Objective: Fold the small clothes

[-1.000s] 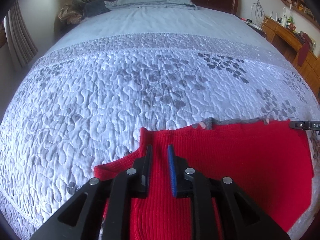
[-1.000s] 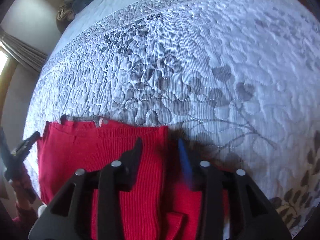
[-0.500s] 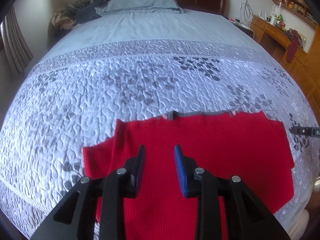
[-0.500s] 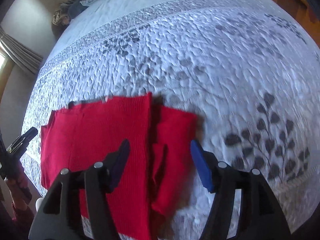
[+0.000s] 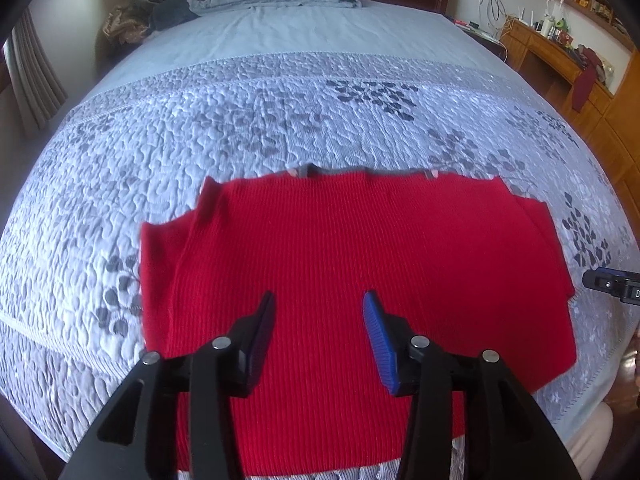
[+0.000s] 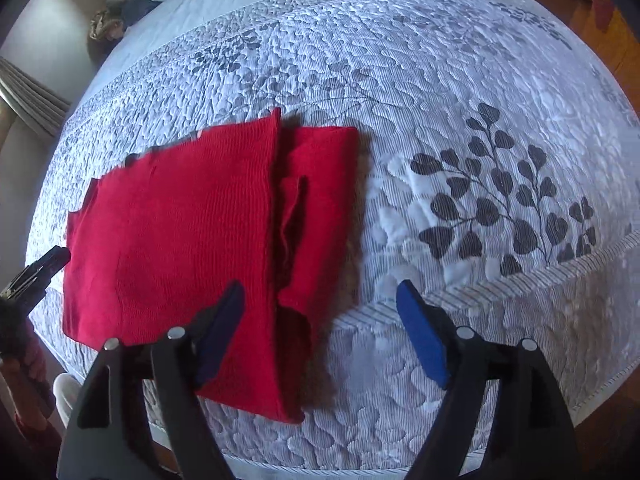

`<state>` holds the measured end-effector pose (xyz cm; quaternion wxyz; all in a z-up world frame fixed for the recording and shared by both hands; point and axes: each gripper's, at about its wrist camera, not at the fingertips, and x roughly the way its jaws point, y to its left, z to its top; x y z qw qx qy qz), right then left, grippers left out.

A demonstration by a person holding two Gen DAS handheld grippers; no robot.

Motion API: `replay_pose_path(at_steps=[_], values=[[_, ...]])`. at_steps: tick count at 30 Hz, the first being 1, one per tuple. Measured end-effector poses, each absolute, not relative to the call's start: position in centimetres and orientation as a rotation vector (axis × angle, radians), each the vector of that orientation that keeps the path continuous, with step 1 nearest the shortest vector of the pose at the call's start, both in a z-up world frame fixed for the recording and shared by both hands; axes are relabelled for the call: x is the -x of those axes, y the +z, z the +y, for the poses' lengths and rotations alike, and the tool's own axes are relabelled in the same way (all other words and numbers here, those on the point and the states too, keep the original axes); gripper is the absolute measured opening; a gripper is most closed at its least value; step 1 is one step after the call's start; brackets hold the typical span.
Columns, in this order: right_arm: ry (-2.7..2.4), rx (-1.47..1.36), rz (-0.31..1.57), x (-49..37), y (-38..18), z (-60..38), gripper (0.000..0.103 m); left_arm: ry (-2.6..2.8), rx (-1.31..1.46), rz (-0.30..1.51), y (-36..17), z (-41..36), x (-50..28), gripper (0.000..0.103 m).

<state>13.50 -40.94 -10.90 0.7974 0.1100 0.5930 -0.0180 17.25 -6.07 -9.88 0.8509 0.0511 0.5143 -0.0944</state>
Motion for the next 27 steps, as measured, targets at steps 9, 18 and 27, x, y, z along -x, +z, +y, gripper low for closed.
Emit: replay_pose_path(at_steps=[9, 18, 27], values=[[-0.059, -0.307, 1.321, -12.2, -13.7, -40.9, 0.082, -0.168, -0.11, 1.131, -12.2, -5.7, -17.1, 0.049], [-0.052, -0.345, 1.363, -12.7, -15.4, -41.7, 0.083, -0.15, -0.117, 1.175, -14.4, -5.0, -19.0, 0.049], [0.016, -0.353, 1.366, -14.4, -16.3, -40.5, 0.083, -0.178, -0.124, 1.165, -15.2, -4.8, -19.1, 0.053]])
